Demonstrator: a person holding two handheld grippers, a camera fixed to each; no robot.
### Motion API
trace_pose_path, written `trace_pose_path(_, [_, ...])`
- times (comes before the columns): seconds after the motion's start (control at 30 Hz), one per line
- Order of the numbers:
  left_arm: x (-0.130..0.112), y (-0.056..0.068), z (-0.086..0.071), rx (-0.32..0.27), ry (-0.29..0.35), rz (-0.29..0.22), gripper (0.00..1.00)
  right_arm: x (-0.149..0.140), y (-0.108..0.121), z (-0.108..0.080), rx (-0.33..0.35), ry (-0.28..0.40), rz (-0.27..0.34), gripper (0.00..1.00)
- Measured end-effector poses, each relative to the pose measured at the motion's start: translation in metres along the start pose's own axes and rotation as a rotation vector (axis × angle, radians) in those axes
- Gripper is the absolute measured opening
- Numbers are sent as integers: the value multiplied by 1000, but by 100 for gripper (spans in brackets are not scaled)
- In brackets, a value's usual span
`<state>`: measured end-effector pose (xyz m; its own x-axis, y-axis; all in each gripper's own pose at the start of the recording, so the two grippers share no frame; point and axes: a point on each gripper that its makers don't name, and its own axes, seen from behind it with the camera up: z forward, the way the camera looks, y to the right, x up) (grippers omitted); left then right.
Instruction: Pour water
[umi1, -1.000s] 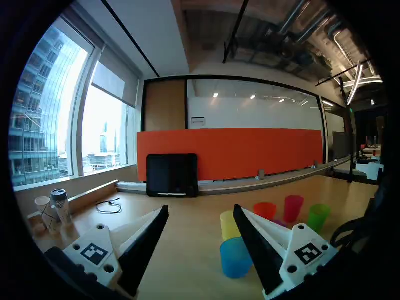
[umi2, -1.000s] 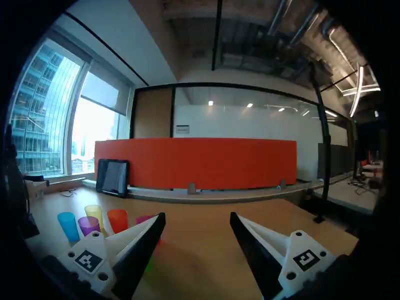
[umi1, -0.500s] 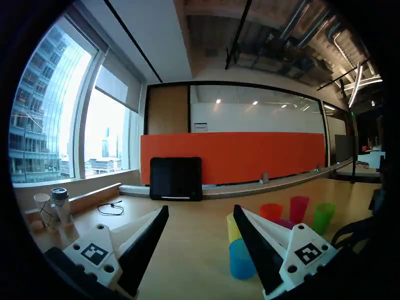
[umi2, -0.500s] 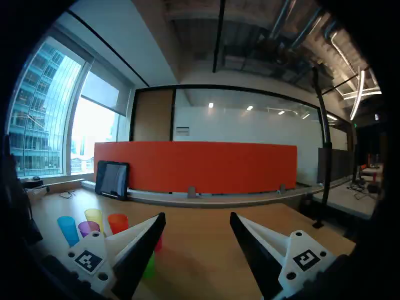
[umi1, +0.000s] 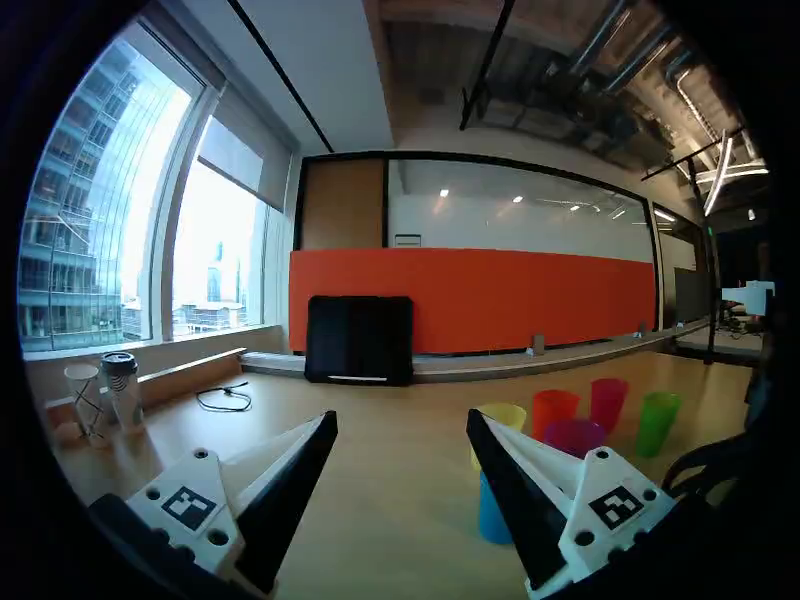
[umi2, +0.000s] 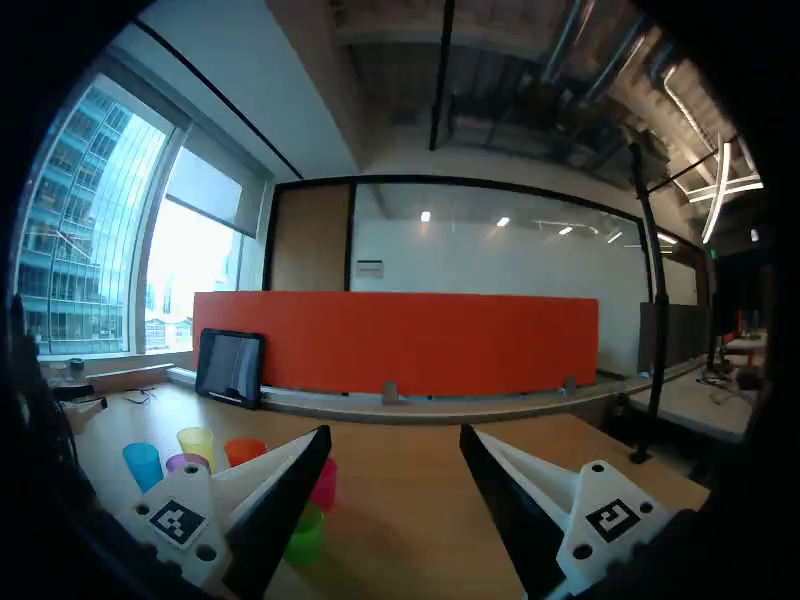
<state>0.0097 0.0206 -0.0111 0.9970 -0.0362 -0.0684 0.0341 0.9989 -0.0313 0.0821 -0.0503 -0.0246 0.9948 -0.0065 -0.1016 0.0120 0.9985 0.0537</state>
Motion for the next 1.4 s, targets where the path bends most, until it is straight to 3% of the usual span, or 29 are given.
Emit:
trace_pose_path(0.2, [-5, 0, 3, -5, -8, -13, 96, 0, -6, 2, 10, -3, 0, 100])
trace_pose_path(0.9, [-15, -2, 7, 3, -38, 13, 96, 0, -7, 1, 13, -4, 3, 100])
trace_pose_path(1.4, [-16, -3, 7, 3, -39, 15, 96, 6, 0, 0, 25, 33, 16, 100])
